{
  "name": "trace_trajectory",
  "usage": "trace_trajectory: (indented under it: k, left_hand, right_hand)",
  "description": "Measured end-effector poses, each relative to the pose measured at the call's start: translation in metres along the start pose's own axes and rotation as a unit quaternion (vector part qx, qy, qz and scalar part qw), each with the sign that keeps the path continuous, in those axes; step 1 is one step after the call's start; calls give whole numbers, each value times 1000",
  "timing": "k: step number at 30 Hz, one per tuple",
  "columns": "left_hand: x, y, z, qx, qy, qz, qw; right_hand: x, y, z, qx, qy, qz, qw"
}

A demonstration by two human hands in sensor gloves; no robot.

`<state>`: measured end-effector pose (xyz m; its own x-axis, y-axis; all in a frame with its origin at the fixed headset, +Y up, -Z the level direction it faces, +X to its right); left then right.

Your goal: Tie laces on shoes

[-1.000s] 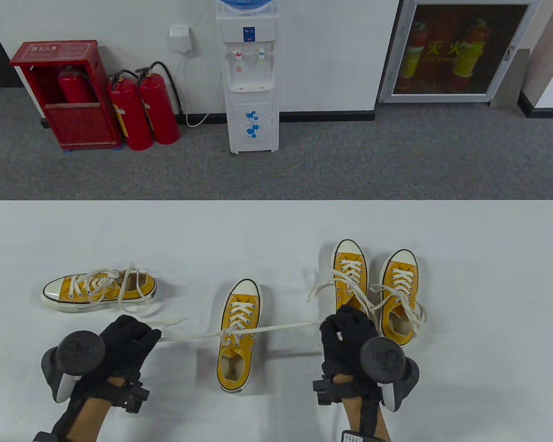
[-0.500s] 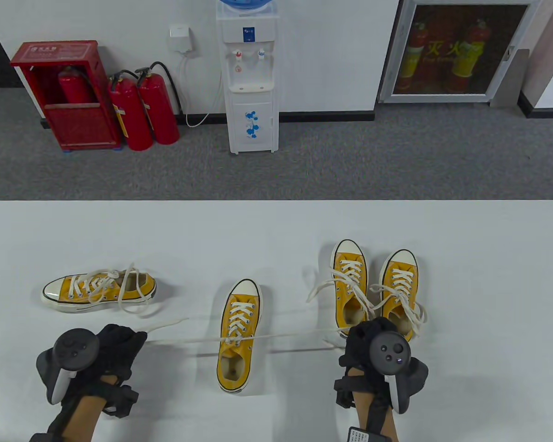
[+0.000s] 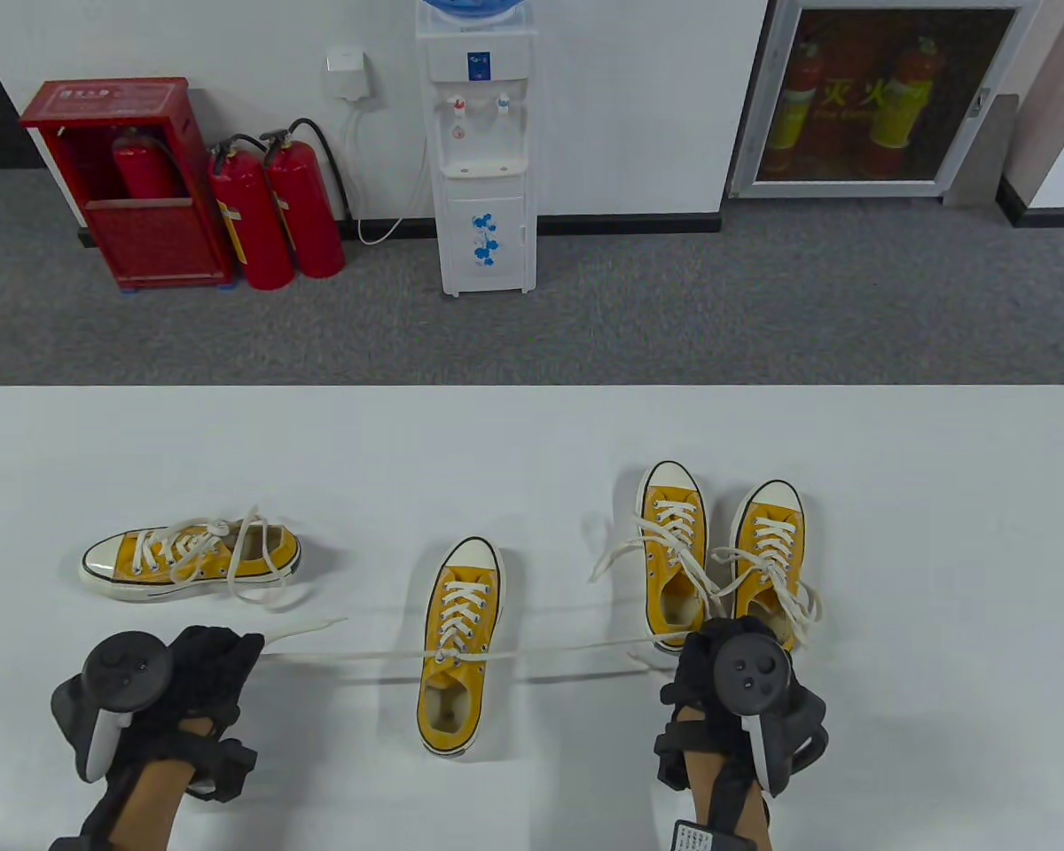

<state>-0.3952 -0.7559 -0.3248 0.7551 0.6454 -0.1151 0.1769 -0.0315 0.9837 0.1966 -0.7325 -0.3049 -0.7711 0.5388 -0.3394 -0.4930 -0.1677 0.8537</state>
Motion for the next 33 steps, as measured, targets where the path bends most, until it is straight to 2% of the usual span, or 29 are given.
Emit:
trace_trajectory:
  k: [4, 7, 10, 13, 15, 17, 19, 22, 27, 30, 33]
  left_hand:
    - [2, 1, -2, 6, 17, 5, 1000]
    - [2, 1, -2, 7, 25, 8, 1000]
    - [2, 1, -2, 9, 33, 11, 999]
    - [3, 1, -2, 8, 41, 14, 999]
    - [3, 1, -2, 8, 43, 17, 999]
    - [4, 1, -2, 8, 45, 19, 999]
    - [4, 1, -2, 8, 46, 22, 999]
    - [5, 1, -1, 7, 47, 25, 999]
    - [5, 1, -1, 5, 49, 26, 998]
    - [6, 1, -1, 5, 52, 26, 998]
    - [6, 1, -2, 5, 54, 26, 998]
  right_hand:
    - [22, 9, 6, -27, 7, 53, 998]
    - [50, 23, 3, -28, -25, 133, 990]
    - [80, 41, -14, 18, -41, 207, 977]
    - [111, 61, -45, 109, 5, 263, 959]
    - [123, 73, -68, 168, 66, 272, 945]
    - [132, 80, -84, 176, 95, 286, 937]
    - [136, 84, -101, 221, 125, 279, 926]
    - [139, 85, -116, 250, 137, 269, 920]
    - [140, 85, -124, 253, 128, 263, 922]
    - [138, 80, -114, 221, 67, 257, 938]
    - [133, 74, -101, 237, 25, 240, 941]
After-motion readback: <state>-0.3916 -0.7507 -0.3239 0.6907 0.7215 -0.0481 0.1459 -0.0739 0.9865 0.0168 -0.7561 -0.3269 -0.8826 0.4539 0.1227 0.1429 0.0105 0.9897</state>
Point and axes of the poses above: the tracker on the back of each hand, its own x axis roughly to the thumb side, its own y axis roughly from the fingertips to the wrist, z = x × y, the point moved 4 cm from there along -y, roughly from the wrist to the fingertips, and after that the axes turned 2 degrees about z, right-handed, at the moved point
